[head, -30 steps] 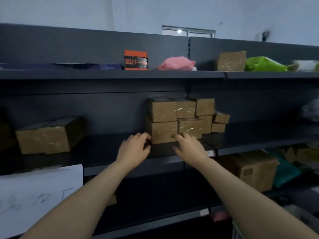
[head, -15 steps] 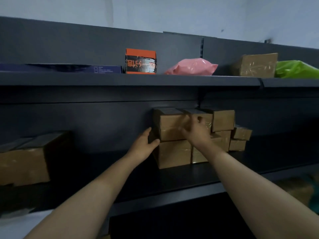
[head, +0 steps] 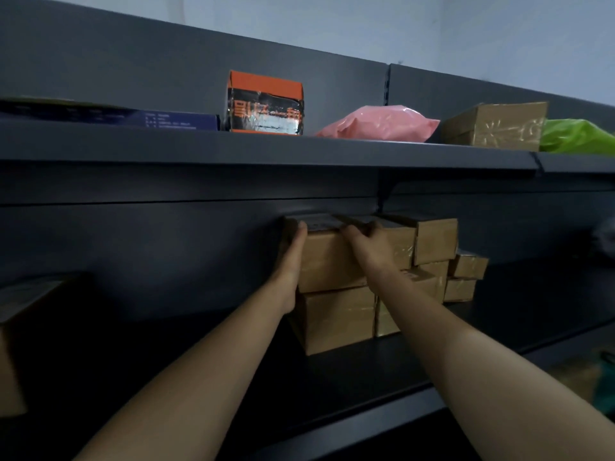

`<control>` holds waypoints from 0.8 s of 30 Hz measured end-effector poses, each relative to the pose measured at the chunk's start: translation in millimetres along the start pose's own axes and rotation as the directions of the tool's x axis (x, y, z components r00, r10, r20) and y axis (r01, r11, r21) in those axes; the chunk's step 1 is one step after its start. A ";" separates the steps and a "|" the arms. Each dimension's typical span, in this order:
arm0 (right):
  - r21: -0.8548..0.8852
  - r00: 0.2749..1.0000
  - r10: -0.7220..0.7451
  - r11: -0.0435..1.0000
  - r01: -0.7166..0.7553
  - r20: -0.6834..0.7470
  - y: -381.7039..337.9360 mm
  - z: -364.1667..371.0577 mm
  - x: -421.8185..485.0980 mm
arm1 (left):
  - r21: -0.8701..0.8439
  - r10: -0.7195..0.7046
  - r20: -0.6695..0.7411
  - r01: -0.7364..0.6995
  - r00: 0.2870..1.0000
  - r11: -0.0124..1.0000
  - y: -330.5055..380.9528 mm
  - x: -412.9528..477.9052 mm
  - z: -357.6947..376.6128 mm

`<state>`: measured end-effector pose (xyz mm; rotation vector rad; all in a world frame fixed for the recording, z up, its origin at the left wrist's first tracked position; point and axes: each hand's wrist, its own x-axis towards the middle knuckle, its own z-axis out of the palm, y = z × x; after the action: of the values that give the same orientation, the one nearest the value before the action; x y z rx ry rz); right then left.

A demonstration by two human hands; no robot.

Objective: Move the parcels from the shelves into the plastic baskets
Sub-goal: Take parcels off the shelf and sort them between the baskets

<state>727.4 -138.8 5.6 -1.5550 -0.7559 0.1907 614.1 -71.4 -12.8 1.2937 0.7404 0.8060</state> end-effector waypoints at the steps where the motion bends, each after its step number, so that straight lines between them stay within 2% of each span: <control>1: 0.034 1.000 -0.023 0.999 0.022 0.018 -0.3 3.5 -3.0 | -0.037 0.041 -0.013 -0.042 0.999 0.998 -0.9 -2.7 -4.6; 4: 0.050 0.990 -0.097 0.994 0.092 0.104 -4.8 16.3 -13.9 | -0.118 0.136 -0.116 -0.149 0.984 0.982 -6.2 -6.6 -22.7; 8: 0.040 0.955 -0.157 0.988 0.152 0.252 -10.8 28.1 -30.1 | -0.196 0.130 -0.284 -0.190 0.950 0.962 -10.1 -18.7 -53.4; 10: -0.108 0.928 -0.219 0.959 0.261 0.300 -8.6 26.8 -33.7 | -0.249 0.101 -0.371 -0.203 0.923 0.947 -13.2 -26.6 -68.0; 12: -0.335 0.914 -0.242 0.874 0.351 0.326 0.9 23.0 -33.2 | -0.276 0.083 -0.435 -0.221 0.897 0.936 -16.3 -37.8 -76.9; 15: -0.630 0.892 -0.117 0.669 0.396 0.436 25.5 17.8 -33.2 | -0.221 0.096 -0.520 -0.243 0.848 0.945 -25.7 -54.2 -86.4; 17: -0.715 0.875 -0.057 0.551 0.429 0.481 37.0 14.1 -37.8 | -0.168 0.107 -0.570 -0.244 0.814 0.955 -35.1 -63.8 -92.3; 21: -0.710 0.844 -0.153 0.476 0.518 0.514 37.5 11.8 -44.4 | -0.111 0.076 -0.509 -0.153 0.857 0.982 -56.9 -80.5 -89.1; 24: -0.697 0.844 -0.129 0.506 0.508 0.521 31.7 10.4 -45.5 | -0.093 0.044 -0.478 -0.100 0.877 0.991 -66.5 -84.9 -79.8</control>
<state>697.8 -154.1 -39.9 -2.2420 -1.6429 -0.1788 508.2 -107.5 -86.9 1.0295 1.0222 1.2347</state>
